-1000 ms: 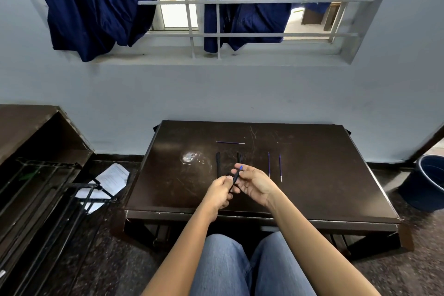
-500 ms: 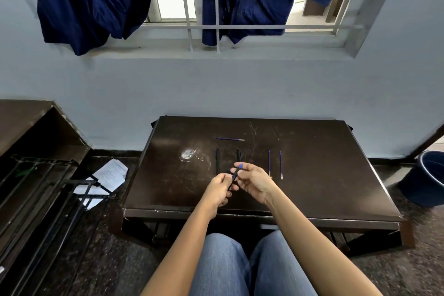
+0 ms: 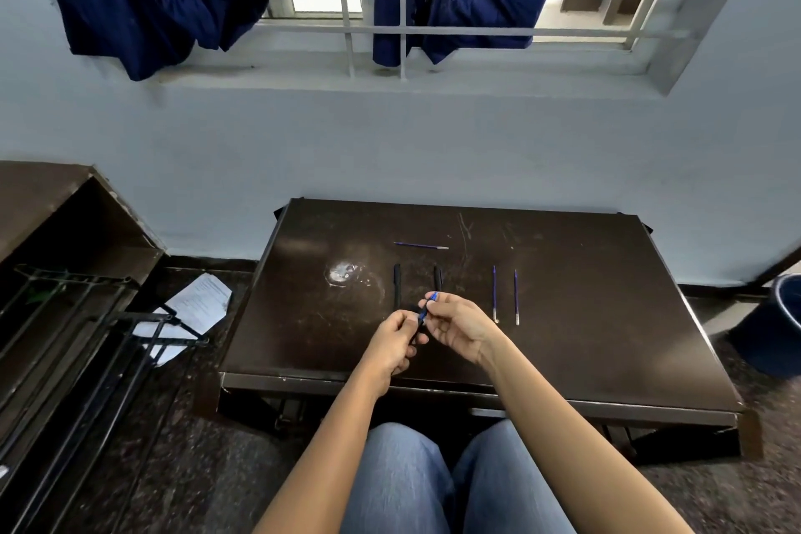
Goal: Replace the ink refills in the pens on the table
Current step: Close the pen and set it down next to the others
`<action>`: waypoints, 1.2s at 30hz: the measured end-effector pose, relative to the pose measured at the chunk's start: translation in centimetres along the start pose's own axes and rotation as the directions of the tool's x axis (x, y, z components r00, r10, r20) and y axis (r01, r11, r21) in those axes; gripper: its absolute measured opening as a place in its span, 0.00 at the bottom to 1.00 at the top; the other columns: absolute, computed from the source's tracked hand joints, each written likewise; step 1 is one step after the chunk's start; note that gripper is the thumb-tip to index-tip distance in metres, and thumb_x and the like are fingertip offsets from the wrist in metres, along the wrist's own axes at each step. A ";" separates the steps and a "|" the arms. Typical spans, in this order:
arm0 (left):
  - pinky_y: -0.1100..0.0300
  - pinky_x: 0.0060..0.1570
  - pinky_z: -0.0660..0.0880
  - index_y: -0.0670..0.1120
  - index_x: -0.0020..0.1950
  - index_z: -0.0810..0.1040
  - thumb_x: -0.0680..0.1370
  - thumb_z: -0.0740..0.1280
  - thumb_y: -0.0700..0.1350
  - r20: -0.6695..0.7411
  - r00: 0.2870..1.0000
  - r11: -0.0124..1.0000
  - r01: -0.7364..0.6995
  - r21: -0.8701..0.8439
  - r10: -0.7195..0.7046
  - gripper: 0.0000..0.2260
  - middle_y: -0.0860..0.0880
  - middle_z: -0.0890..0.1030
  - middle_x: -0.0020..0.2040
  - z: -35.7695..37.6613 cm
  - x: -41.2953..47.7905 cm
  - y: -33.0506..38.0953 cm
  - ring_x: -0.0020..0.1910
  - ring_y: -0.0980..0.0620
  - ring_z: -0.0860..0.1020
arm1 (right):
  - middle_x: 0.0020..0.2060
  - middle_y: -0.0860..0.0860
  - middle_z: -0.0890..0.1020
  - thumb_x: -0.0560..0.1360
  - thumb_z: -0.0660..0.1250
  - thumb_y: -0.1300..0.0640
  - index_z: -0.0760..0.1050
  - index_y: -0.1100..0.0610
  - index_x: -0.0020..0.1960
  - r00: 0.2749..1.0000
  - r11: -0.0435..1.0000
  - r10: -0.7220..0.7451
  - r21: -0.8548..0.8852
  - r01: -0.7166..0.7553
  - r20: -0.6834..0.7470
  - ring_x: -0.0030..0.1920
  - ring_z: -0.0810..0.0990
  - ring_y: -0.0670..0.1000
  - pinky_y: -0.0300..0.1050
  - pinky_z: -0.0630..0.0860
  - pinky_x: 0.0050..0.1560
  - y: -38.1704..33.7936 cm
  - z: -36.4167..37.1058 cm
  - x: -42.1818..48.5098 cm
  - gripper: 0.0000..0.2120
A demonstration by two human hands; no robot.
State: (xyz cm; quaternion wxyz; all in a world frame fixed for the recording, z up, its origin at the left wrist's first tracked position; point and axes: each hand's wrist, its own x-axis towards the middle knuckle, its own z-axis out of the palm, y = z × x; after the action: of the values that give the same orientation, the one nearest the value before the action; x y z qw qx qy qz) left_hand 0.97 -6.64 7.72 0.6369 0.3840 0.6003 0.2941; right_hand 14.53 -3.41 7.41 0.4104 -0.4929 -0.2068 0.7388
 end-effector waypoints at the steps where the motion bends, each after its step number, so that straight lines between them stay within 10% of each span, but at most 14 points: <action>1: 0.69 0.22 0.59 0.48 0.53 0.75 0.83 0.56 0.48 -0.002 1.000 1.000 0.002 -0.001 -0.002 0.09 0.52 0.76 0.37 -0.1 0.2 0.0 0.26 0.60 0.66 | 0.42 0.53 0.82 0.78 0.61 0.68 0.75 0.59 0.51 1.000 1.000 0.001 0.005 -0.001 -0.004 0.36 0.81 0.45 0.37 0.78 0.40 0.0 0.0 0.4 0.07; 10: 0.69 0.21 0.57 0.49 0.53 0.78 0.83 0.55 0.46 -0.021 0.999 0.996 0.042 -0.075 -0.044 0.11 0.51 0.75 0.36 -0.9 2.1 -0.1 0.26 0.60 0.64 | 0.38 0.53 0.80 0.77 0.63 0.69 0.76 0.60 0.45 0.977 0.987 -0.015 0.153 0.049 -0.211 0.35 0.77 0.46 0.33 0.76 0.32 -2.1 0.3 4.6 0.07; 14: 0.69 0.20 0.58 0.48 0.54 0.78 0.83 0.56 0.46 -0.058 0.996 0.992 0.057 -0.115 -0.064 0.11 0.51 0.76 0.36 -1.3 3.1 -0.5 0.25 0.60 0.65 | 0.37 0.54 0.80 0.73 0.68 0.69 0.79 0.59 0.47 0.921 0.987 -0.124 -0.145 0.075 -0.368 0.35 0.78 0.48 0.37 0.77 0.36 -2.1 -0.5 7.7 0.07; 20: 0.68 0.20 0.60 0.49 0.56 0.77 0.83 0.55 0.47 -0.103 0.990 0.989 0.085 -0.121 -0.098 0.11 0.51 0.76 0.37 -1.7 4.2 -0.9 0.25 0.60 0.66 | 0.49 0.56 0.83 0.69 0.72 0.63 0.81 0.56 0.47 0.882 0.664 -0.274 -0.739 -0.115 -0.384 0.50 0.83 0.56 0.50 0.79 0.56 0.5 -1.4 10.4 0.08; 29: 0.69 0.20 0.60 0.48 0.57 0.77 0.83 0.56 0.47 -0.125 0.981 0.980 0.126 -0.152 -0.146 0.11 0.51 0.76 0.37 -2.0 5.6 -1.0 0.25 0.60 0.66 | 0.50 0.56 0.81 0.74 0.66 0.61 0.78 0.58 0.54 0.906 0.287 -0.348 -0.948 -0.139 -0.238 0.51 0.81 0.59 0.55 0.79 0.52 3.3 -1.0 11.5 0.09; 33: 0.68 0.21 0.61 0.48 0.57 0.77 0.83 0.55 0.47 -0.122 0.982 0.980 0.123 -0.158 -0.143 0.11 0.51 0.76 0.39 -2.2 5.9 -1.0 0.27 0.59 0.67 | 0.48 0.53 0.83 0.77 0.66 0.56 0.79 0.57 0.55 0.872 0.390 -0.455 -0.921 0.014 -0.180 0.49 0.82 0.53 0.50 0.79 0.53 3.2 -1.1 10.2 0.09; 36: 0.67 0.23 0.61 0.48 0.58 0.76 0.83 0.55 0.47 -0.126 0.982 0.979 0.118 -0.164 -0.139 0.12 0.51 0.76 0.39 -2.2 6.4 -1.0 0.28 0.59 0.67 | 0.41 0.50 0.85 0.77 0.66 0.53 0.83 0.56 0.50 0.926 0.672 -0.352 -0.724 0.152 -0.133 0.44 0.83 0.49 0.45 0.80 0.49 3.5 -0.1 8.5 0.09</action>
State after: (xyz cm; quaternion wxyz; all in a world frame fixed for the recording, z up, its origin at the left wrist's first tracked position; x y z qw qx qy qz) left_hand -0.64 -1.52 3.46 0.6401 0.2723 0.6413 0.3239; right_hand 11.74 1.41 0.14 0.3142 -0.6707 -0.4823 0.4678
